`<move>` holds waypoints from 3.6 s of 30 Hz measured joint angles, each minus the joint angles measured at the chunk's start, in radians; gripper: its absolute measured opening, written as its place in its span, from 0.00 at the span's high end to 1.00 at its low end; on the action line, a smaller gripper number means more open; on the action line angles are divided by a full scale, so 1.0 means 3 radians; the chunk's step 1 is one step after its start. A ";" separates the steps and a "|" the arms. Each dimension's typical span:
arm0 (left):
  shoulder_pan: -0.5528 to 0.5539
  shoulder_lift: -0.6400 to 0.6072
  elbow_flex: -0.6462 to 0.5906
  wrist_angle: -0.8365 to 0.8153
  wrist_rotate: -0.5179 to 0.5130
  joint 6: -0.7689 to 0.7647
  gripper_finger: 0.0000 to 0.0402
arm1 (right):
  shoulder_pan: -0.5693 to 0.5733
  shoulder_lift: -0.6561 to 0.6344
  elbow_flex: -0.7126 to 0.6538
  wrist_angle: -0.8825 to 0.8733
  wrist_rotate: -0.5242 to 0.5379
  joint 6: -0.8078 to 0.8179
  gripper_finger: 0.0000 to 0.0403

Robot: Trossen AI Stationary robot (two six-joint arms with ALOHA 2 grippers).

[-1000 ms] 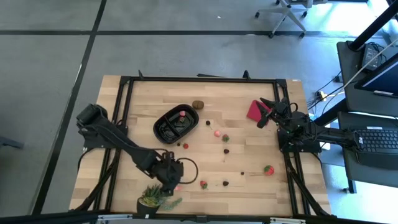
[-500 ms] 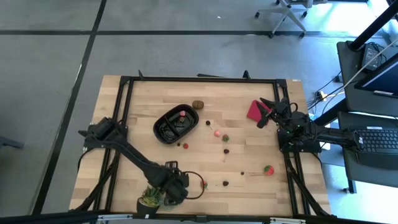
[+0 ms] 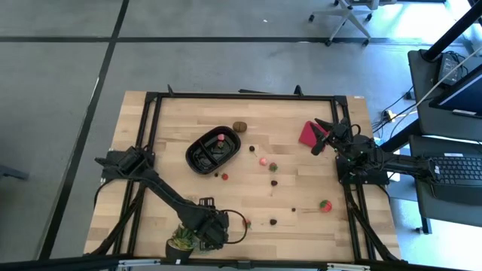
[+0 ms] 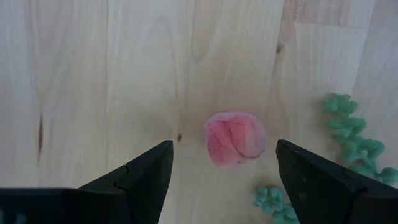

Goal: Pick and placing Produce into tupperware
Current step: Put the pink peach into the black bin

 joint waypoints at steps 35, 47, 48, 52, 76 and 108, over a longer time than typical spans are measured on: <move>0.0078 0.0000 -0.0114 0.0092 -0.0005 -0.0200 0.50 | 0.0000 0.0000 0.0000 0.0000 0.0000 -0.0010 0.65; 0.0089 -0.0004 -0.0114 0.0087 -0.0064 -0.0135 0.74 | 0.0000 -0.0001 0.0000 0.0000 0.0000 -0.0010 0.65; 0.0094 -0.0004 -0.0114 0.0085 -0.0064 -0.0135 0.75 | 0.0000 -0.0001 0.0000 0.0000 0.0000 -0.0010 0.65; 0.0120 -0.0007 -0.0114 0.0024 -0.0035 -0.0135 0.78 | 0.0000 -0.0001 0.0000 0.0000 0.0000 -0.0010 0.65; 0.1821 -0.0570 -0.0115 -0.0218 -0.0710 0.0463 0.76 | 0.0000 -0.0003 0.0000 0.0004 0.0001 -0.0011 0.65; 0.2369 -0.0726 -0.0114 -0.0579 -0.1048 0.1207 0.69 | 0.0000 -0.0003 0.0000 0.0003 0.0000 -0.0011 0.65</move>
